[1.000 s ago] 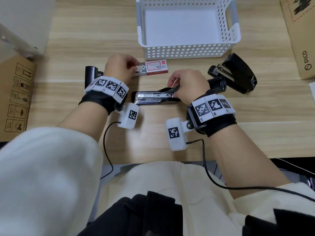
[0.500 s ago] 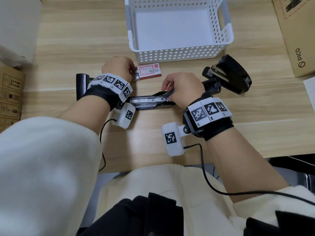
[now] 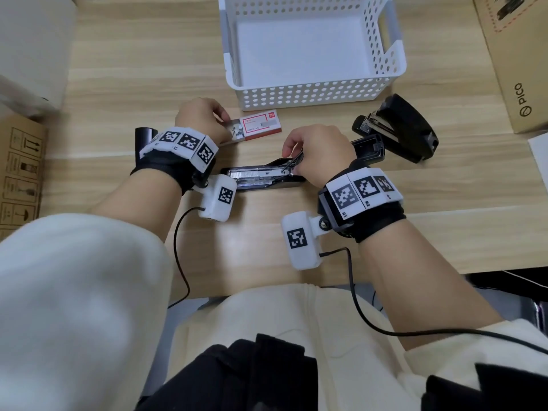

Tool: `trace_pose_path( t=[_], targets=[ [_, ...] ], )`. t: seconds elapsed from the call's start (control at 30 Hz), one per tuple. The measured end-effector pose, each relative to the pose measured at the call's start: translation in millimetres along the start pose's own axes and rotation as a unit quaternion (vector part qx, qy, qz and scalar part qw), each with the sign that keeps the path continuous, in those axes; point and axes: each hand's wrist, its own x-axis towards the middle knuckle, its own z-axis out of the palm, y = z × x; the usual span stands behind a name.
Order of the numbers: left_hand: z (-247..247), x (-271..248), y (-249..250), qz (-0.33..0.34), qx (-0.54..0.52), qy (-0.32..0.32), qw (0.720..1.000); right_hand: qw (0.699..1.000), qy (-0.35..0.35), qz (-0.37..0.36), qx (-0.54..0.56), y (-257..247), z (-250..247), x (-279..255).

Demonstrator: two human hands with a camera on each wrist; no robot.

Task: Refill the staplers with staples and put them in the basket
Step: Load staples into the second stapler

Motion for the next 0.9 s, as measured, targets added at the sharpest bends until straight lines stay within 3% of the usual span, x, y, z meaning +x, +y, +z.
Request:
trace_pose_path(
  t=[0.1, 0.2, 0.27, 0.4, 0.47, 0.53, 0.6, 0.73, 0.9],
  targets=[
    [-11, -10, 0, -0.017, -0.119, 0.003, 0.993, 1.0, 0.004, -0.001, -0.002, 0, 1, 0],
    [-23, -28, 2, -0.043, -0.322, -0.025, 0.946, 1.0, 0.006, -0.001, -0.004, 0, 2, -1],
    [-25, -40, 3, -0.08, -0.467, -0.072, 0.878, 1.0, 0.007, -0.002, -0.006, 0, 2, 0],
    [-19, -54, 4, -0.136, -0.689, -0.157, 0.694, 1.0, 0.002, -0.001, -0.008, 0, 2, -1],
    [-12, -59, 5, -0.143, -0.729, -0.187, 0.643, 1.0, 0.003, -0.002, -0.007, 0, 3, -2],
    [-4, -63, 8, -0.148, -0.743, -0.215, 0.616, 1.0, 0.005, 0.0, -0.005, 0, 3, -2],
    [4, -66, 14, -0.157, -0.745, -0.235, 0.604, 1.0, 0.011, 0.001, -0.005, 0, 3, -3],
    [12, -69, 24, -0.164, -0.721, -0.242, 0.628, 1.0, 0.017, 0.001, 0.0, 0, 3, -3],
    [9, -72, 24, -0.118, -0.645, -0.253, 0.711, 1.0, 0.017, -0.003, 0.001, 1, 3, -4]
  ],
)
